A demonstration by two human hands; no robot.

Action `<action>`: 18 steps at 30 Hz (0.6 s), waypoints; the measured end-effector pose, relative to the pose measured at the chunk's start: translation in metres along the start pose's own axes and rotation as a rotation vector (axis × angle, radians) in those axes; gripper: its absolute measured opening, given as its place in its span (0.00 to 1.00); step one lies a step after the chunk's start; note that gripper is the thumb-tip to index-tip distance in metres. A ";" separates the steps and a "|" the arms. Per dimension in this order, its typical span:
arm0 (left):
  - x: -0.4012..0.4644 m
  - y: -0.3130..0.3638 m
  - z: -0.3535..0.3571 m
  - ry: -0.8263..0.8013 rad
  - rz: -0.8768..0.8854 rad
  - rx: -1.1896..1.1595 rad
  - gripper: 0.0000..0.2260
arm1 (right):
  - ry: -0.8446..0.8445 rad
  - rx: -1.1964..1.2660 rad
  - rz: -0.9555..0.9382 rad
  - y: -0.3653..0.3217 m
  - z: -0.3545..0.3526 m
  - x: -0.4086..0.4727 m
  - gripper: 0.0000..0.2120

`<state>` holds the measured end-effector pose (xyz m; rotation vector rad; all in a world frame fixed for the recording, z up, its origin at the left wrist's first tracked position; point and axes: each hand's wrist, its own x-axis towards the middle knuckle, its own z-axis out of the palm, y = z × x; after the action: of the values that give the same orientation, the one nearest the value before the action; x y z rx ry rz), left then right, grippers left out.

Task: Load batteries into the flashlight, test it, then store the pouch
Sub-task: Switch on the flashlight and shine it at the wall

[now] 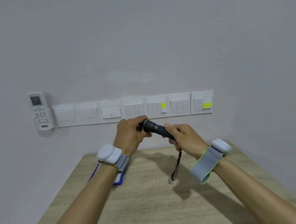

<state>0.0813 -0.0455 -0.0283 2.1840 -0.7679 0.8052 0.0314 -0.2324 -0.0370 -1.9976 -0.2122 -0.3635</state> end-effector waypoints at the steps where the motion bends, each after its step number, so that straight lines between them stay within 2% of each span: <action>1: -0.001 0.000 0.000 -0.007 0.001 0.004 0.13 | -0.024 0.024 0.010 0.000 -0.001 -0.001 0.22; 4: 0.002 -0.002 0.000 -0.069 0.016 0.031 0.14 | -0.096 0.002 0.033 0.001 0.002 -0.002 0.22; 6: 0.005 0.001 0.002 -0.079 0.027 0.022 0.20 | -0.146 0.030 0.053 0.000 0.007 -0.002 0.20; 8: 0.008 0.002 0.007 -0.060 -0.004 0.023 0.28 | -0.144 0.209 0.152 -0.004 0.015 -0.002 0.17; 10: 0.006 -0.005 0.014 -0.070 -0.121 0.076 0.33 | -0.073 0.484 0.319 -0.006 0.019 0.000 0.15; 12: 0.002 -0.015 0.017 -0.169 -0.252 0.199 0.28 | 0.001 0.708 0.446 -0.004 0.017 0.003 0.16; 14: -0.008 -0.022 0.022 -0.316 -0.344 0.285 0.23 | 0.015 0.761 0.503 -0.001 0.014 0.004 0.17; 18: -0.028 -0.029 0.039 -0.506 -0.421 0.335 0.21 | -0.042 0.819 0.593 0.000 0.015 0.005 0.15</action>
<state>0.0969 -0.0498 -0.0823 2.7703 -0.3853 0.1688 0.0380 -0.2185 -0.0413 -1.1751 0.1898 0.1433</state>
